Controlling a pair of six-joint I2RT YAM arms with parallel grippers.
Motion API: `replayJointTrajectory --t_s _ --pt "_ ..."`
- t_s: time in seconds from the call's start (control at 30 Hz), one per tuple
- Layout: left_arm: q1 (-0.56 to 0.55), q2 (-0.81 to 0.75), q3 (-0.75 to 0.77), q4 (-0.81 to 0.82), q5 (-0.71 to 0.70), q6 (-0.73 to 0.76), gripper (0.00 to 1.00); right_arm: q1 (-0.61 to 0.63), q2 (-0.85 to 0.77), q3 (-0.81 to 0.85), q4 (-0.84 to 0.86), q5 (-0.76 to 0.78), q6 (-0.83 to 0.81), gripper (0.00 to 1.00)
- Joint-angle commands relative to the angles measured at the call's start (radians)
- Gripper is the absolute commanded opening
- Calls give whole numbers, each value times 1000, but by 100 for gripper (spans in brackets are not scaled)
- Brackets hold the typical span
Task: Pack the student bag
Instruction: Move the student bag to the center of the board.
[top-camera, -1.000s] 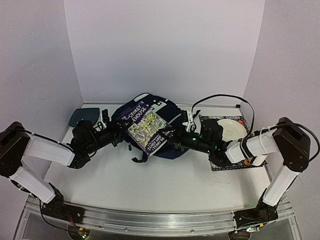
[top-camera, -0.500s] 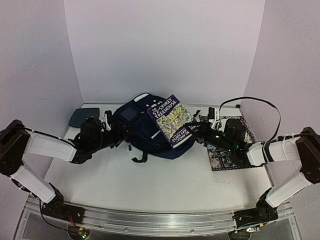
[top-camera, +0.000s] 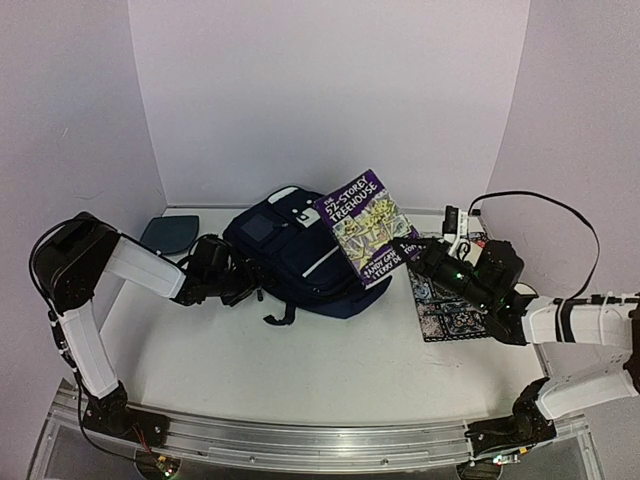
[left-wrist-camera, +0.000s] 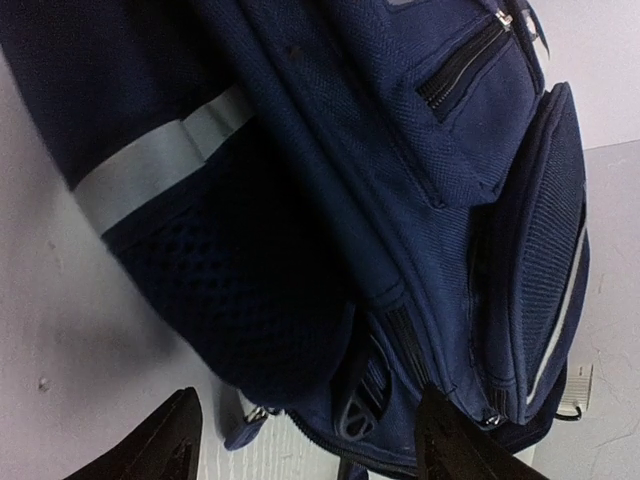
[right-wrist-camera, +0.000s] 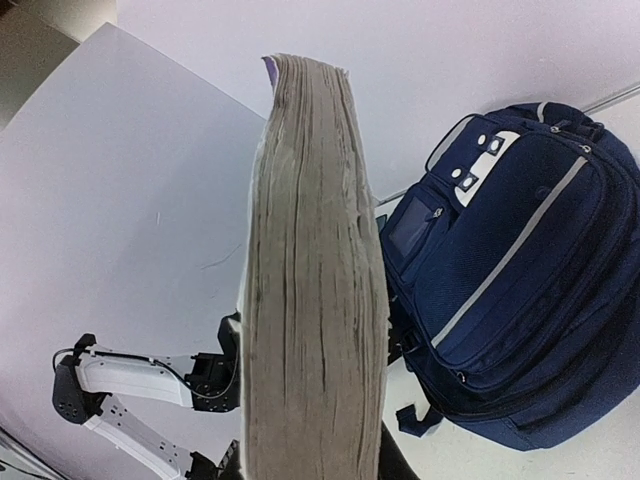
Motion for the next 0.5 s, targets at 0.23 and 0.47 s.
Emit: replayJointTrajectory --t_s 0.23,0.47 --pt "31 107 74 -9 5 14 33 -7 -188 33 -164 40 -131 0" --pt "75 -42 -109 -27 -47 1 7 -6 -168 38 -247 18 -109 0"
